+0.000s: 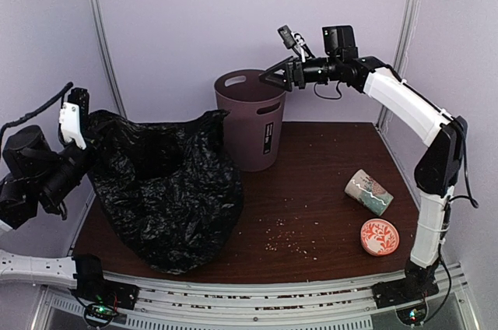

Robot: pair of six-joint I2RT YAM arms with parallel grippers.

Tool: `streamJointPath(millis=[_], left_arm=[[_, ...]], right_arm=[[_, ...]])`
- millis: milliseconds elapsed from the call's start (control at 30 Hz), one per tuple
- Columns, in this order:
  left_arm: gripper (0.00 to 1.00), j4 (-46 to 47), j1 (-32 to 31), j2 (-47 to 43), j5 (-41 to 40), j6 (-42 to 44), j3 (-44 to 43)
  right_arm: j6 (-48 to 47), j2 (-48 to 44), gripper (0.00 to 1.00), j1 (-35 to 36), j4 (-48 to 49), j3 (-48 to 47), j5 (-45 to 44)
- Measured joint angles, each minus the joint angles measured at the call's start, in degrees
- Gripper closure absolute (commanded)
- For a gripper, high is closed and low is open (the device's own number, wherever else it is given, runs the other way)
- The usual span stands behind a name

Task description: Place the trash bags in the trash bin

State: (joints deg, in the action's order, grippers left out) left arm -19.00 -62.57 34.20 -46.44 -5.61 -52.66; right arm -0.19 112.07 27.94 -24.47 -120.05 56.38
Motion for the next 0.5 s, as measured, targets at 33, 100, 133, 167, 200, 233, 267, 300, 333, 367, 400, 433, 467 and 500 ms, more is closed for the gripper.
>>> streamJointPath(millis=[33, 100, 133, 167, 200, 233, 267, 300, 333, 367, 400, 433, 467, 500], left_arm=[[1.0, 0.3, 0.0, -1.4, -1.1, 1.2, 1.5], [1.0, 2.9, 0.0, -5.5, -3.7, 4.3, 5.5], [1.0, 4.3, 0.0, -7.5, -4.9, 6.1, 7.6], [1.0, 6.0, 0.0, -9.6, -5.7, 7.7, 9.7], [1.0, 7.6, 0.0, -11.2, -6.5, 9.2, 11.4], [1.0, 10.1, 0.0, -12.8, -7.0, 10.8, 13.8], [1.0, 12.0, 0.0, -14.0, -7.3, 12.4, 16.0], [1.0, 13.4, 0.0, -14.6, -7.4, 13.6, 17.7], [1.0, 14.2, 0.0, -14.9, -7.5, 14.5, 19.0], [1.0, 14.5, 0.0, -15.0, -7.4, 15.2, 20.0], [1.0, 14.6, 0.0, -15.0, -7.4, 15.8, 20.5], [1.0, 14.8, 0.0, -15.0, -7.3, 16.2, 20.6], [1.0, 15.1, 0.0, -15.0, -7.3, 16.4, 20.6], [1.0, 15.6, 0.1, -15.0, -7.1, 16.6, 20.6]], right_arm=[[-1.0, 0.6, 0.21, 0.1, -1.0, -1.1, -1.5], [-3.4, 1.2, 0.22, 0.6, -3.4, -2.7, -6.1], [-5.0, 1.7, 0.24, 1.2, -4.6, -3.5, -9.0], [-7.2, 2.3, 0.25, 2.0, -5.9, -4.6, -12.2], [-8.7, 2.8, 0.26, 2.9, -6.6, -5.4, -14.6], [-10.1, 3.4, 0.27, 3.8, -7.3, -6.2, -17.2], [-12.2, 4.5, 0.27, 5.1, -8.0, -7.4, -20.5], [-13.6, 5.3, 0.28, 6.1, -8.4, -8.2, -22.6], [-14.8, 6.4, 0.28, 7.1, -8.9, -9.2, -24.8], [-16.3, 7.6, 0.28, 8.0, -9.3, -10.2, -27.3], [-18.0, 9.2, 0.28, 9.2, -9.8, -11.4, -30.2], [-19.1, 10.3, 0.29, 9.9, -10.1, -12.2, -32.1], [-20.3, 11.5, 0.3, 10.7, -10.5, -12.8, -34.2], [-21.3, 12.6, 0.32, 11.5, -10.8, -13.2, -36.2]])
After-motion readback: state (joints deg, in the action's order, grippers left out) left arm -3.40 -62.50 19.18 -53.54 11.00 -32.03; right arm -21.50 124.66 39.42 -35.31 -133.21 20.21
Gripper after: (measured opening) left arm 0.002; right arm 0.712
